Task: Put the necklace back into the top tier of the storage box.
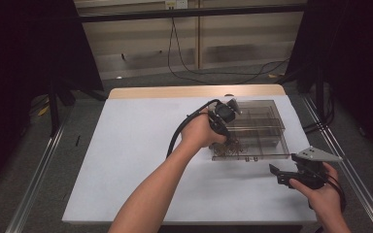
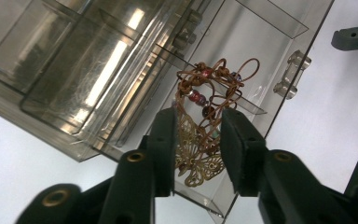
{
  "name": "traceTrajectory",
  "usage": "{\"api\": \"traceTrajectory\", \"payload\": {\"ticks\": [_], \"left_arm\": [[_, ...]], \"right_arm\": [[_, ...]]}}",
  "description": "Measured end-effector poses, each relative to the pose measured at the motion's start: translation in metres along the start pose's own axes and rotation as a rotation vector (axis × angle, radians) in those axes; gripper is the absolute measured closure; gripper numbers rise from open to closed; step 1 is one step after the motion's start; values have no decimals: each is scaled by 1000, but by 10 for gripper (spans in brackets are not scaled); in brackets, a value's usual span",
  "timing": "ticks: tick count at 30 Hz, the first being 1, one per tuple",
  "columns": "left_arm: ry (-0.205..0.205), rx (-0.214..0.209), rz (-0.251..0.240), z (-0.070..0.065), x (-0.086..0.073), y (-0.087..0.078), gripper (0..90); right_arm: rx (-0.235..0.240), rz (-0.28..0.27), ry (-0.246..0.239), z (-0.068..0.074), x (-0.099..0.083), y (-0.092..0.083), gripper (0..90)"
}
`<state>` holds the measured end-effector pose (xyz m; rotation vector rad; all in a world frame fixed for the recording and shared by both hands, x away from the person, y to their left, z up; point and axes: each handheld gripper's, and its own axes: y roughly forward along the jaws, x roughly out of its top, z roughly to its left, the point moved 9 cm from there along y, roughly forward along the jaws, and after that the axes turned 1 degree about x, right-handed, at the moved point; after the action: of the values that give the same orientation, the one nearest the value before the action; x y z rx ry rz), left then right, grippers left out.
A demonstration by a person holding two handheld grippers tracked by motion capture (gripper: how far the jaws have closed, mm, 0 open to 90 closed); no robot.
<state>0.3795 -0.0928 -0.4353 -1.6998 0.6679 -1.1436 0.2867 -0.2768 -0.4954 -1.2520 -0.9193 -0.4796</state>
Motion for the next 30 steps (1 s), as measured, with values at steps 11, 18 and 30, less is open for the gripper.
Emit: {"api": "traceTrajectory", "payload": {"ticks": [11, 18, 30], "left_arm": [[48, 4, 3, -7, 4, 15, 494], [49, 12, 11, -5, 4, 23, 546], [60, 48, 25, -2, 4, 25, 840]], "right_arm": [[-1, -3, 0, -1, 0, 0, 121], [-1, -4, 1, -1, 1, -1, 121], [-2, -3, -1, -1, 1, 0, 121]]}}
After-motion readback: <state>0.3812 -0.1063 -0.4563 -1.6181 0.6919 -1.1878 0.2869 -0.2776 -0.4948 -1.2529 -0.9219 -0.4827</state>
